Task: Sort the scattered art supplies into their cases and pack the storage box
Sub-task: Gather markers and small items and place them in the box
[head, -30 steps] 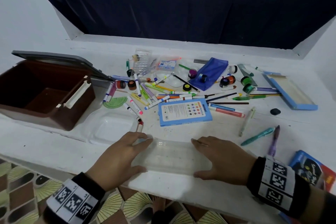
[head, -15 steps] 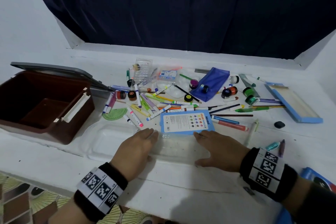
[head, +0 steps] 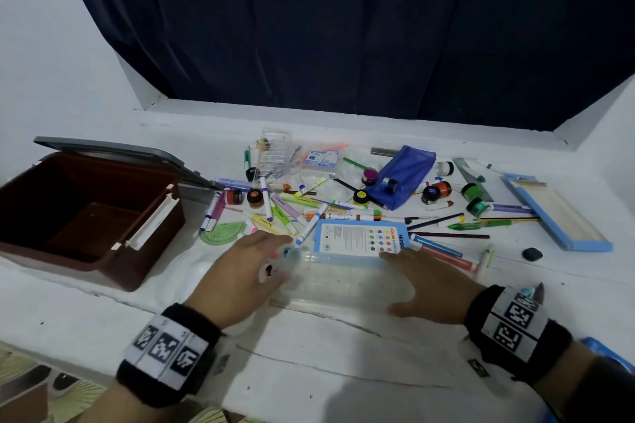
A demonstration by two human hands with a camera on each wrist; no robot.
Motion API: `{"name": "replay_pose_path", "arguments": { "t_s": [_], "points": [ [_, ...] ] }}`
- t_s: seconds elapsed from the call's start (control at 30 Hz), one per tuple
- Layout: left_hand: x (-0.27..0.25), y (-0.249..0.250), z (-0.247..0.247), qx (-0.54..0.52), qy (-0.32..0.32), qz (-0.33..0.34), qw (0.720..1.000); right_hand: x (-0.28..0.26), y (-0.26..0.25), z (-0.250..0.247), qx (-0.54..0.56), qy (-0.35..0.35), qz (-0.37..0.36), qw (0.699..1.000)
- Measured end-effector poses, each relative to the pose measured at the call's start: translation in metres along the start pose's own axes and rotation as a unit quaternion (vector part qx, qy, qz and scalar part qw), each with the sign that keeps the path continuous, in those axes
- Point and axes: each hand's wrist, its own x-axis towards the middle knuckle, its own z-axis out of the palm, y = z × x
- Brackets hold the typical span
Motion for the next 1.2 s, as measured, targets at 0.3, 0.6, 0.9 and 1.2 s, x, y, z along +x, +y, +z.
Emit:
{"name": "replay_pose_path", "arguments": {
  "t_s": [0.3, 0.6, 0.9, 1.2],
  "points": [
    [0.004, 0.017, 0.009, 0.024, -0.044, 0.006, 0.999, -0.012, 0.001, 0.007, -0.003, 0.026, 0.006, 1.0],
    [0.006, 0.053, 0.044, 0.055, -0.119, 0.025, 0.991, -0.037, 0.021, 0.009, -0.017, 0.039, 0.04, 0.998],
    [0.017, 0.058, 0.056, 0.017, -0.064, -0.012, 0.998, -0.035, 0.027, 0.015, 0.007, 0.047, 0.026, 0.999],
    [0.059, 0.082, 0.042, -0.057, -0.022, -0.018, 0.998, -0.043, 0.058, -0.015, 0.176, 0.226, 0.046, 0.957]
  ]
}}
